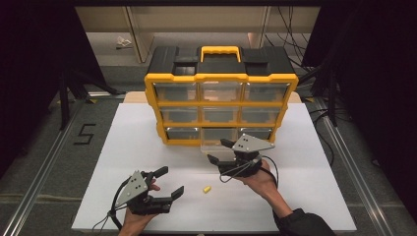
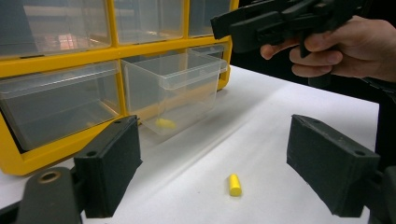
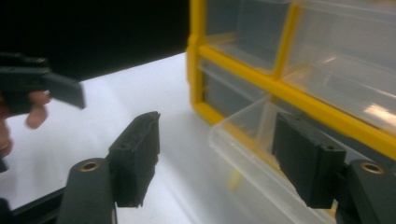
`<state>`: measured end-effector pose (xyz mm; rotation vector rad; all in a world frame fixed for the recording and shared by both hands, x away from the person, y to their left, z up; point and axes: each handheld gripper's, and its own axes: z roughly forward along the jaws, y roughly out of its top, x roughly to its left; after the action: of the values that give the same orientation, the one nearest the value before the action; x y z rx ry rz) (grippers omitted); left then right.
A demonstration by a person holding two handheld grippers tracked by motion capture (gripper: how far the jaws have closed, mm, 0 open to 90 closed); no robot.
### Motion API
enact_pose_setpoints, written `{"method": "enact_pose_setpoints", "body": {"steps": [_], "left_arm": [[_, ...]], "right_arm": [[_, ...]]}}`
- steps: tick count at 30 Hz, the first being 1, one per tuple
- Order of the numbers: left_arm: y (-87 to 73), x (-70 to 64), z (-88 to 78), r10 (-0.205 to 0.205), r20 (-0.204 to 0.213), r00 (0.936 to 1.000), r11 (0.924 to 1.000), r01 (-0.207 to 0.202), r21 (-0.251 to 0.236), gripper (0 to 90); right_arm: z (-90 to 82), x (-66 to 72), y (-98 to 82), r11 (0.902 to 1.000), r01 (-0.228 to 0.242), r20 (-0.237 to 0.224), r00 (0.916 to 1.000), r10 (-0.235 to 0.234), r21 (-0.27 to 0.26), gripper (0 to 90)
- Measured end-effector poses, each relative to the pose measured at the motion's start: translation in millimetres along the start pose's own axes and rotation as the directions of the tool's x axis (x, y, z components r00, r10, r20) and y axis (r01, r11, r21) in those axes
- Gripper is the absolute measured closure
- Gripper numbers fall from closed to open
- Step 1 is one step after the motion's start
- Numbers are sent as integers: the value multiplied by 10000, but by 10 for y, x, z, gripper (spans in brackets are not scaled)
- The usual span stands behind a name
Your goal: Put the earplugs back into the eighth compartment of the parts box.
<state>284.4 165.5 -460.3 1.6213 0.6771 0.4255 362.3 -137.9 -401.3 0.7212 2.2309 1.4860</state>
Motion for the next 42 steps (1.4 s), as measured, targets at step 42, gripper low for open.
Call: {"method": "enact_pose_setpoints", "body": {"steps": [42], "left_arm": [[5,7,-8,-28,-16,10000,10000,28,-67,174]], "right_arm": [[453,325,-395,9063,1519,-2063,9757,-738,3944,330]]}}
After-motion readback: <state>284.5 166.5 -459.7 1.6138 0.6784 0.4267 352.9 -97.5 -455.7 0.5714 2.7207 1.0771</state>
